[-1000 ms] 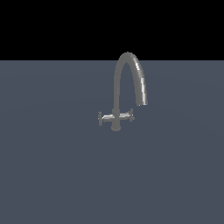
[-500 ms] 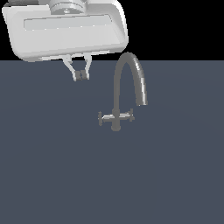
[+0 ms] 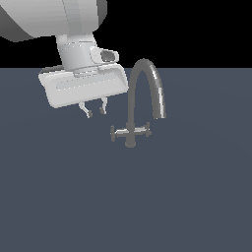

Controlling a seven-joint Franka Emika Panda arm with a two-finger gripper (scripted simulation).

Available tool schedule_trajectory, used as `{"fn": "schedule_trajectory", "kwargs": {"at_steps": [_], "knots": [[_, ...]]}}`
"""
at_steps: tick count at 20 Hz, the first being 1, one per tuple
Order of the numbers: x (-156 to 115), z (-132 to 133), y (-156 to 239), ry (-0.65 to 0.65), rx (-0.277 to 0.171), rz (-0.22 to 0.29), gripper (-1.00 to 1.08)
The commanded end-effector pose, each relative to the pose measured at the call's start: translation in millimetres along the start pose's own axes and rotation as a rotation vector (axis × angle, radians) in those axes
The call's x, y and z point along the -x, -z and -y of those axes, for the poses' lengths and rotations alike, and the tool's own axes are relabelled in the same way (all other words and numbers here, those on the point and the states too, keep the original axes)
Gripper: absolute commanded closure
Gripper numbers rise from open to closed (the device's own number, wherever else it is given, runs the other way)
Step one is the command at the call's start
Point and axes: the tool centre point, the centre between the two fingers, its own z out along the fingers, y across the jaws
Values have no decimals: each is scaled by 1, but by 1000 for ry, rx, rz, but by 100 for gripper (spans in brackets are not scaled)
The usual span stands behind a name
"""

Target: Turn on the faucet by rotating a designated handle.

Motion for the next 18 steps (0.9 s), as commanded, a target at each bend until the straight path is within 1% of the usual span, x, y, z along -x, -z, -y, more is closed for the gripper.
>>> {"fn": "schedule_trajectory", "kwargs": {"at_steps": [1, 2, 3, 4, 5, 6, 7, 8, 9, 10, 11, 12, 13, 14, 15, 16, 17, 18], "knots": [[9, -11, -30, 63, 1, 4, -14], [4, 10, -37, 105, 0, 19, -14], [-14, 15, -39, 167, 10, -18, -25], [-38, 22, -34, 188, 10, -62, -68], [-42, 52, -48, 96, -26, -49, -41], [-36, 19, -56, 38, -50, -40, -41], [-43, -17, -64, 43, -2, -51, -76], [-43, 31, -80, 119, 3, -64, -64], [-30, 8, -95, 34, -32, -25, -71], [-26, -19, -109, -15, -53, -3, -71], [-8, -56, -126, -25, -30, 1, -86], [19, -10, -160, 2, -45, 62, -78], [-9, 50, -142, -16, -97, -1, 2], [-42, -7, -130, -32, -94, -91, -78], [-68, 34, -112, -78, -119, -146, -14], [-67, 18, -122, -176, -136, -138, -62], [-80, 33, -118, -210, -157, -163, -52], [-93, 18, -130, -310, -153, -165, -73]]}}
